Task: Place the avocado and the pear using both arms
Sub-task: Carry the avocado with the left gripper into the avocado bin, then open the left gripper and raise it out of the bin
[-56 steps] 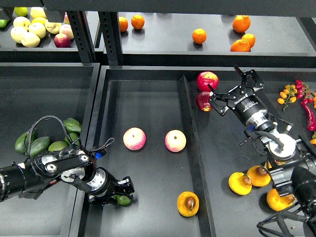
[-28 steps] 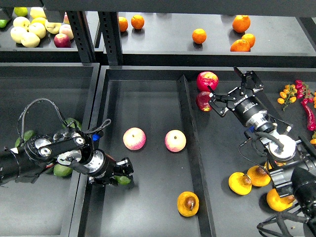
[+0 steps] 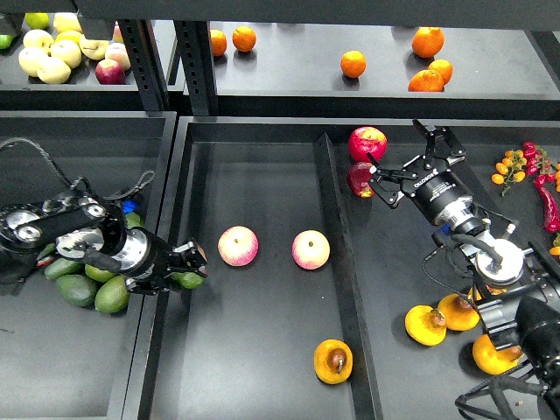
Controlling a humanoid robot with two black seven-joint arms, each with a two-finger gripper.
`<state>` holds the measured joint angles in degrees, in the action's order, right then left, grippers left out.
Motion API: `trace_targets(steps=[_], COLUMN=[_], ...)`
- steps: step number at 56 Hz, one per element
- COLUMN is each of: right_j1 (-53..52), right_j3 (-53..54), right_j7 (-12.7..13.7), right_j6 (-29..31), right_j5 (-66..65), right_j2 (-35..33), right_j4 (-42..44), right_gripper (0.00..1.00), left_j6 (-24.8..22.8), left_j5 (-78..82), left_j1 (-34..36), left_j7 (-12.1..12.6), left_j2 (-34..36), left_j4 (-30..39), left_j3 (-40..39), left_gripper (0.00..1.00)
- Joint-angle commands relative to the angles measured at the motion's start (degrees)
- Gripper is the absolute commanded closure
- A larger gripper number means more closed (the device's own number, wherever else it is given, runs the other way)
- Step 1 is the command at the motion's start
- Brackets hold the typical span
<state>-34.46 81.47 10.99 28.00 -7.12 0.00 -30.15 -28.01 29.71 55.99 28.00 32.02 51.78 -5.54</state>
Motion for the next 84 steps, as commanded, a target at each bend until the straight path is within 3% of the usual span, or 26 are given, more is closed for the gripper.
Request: trace_targets(steps=[1, 41, 75, 84], right_j1=[0.0, 0.0, 0.0, 0.0], right_j3=[-0.1, -0.2, -0.3, -0.3], right_j7=[0.0, 0.1, 0.1, 0.1], right_j6=[0.0, 0.0, 0.0, 0.0], right_j5=[0.0, 0.0, 0.0, 0.0], right_j2=[0.0, 0.0, 0.0, 0.0], right_j4=[-0.1, -0.3, -0.7, -0.7], right_gripper=[0.0, 0.0, 0.0, 0.0], left_j6=[0.0, 0.0, 0.0, 0.0], left_j5=[0.3, 1.1, 1.1, 0.4], left_j1=[-1.6, -7.0, -6.3, -6.2], left_j7=[0.0, 0.0, 0.0, 0.0], left_j2=[2.5, 3.4, 4.0, 4.5], left_j4=[0.6, -4.1, -4.5, -4.6], left_j3=[0.0, -0.3, -1.1, -8.3], left_gripper=[0.43, 0.38, 0.01, 0.01])
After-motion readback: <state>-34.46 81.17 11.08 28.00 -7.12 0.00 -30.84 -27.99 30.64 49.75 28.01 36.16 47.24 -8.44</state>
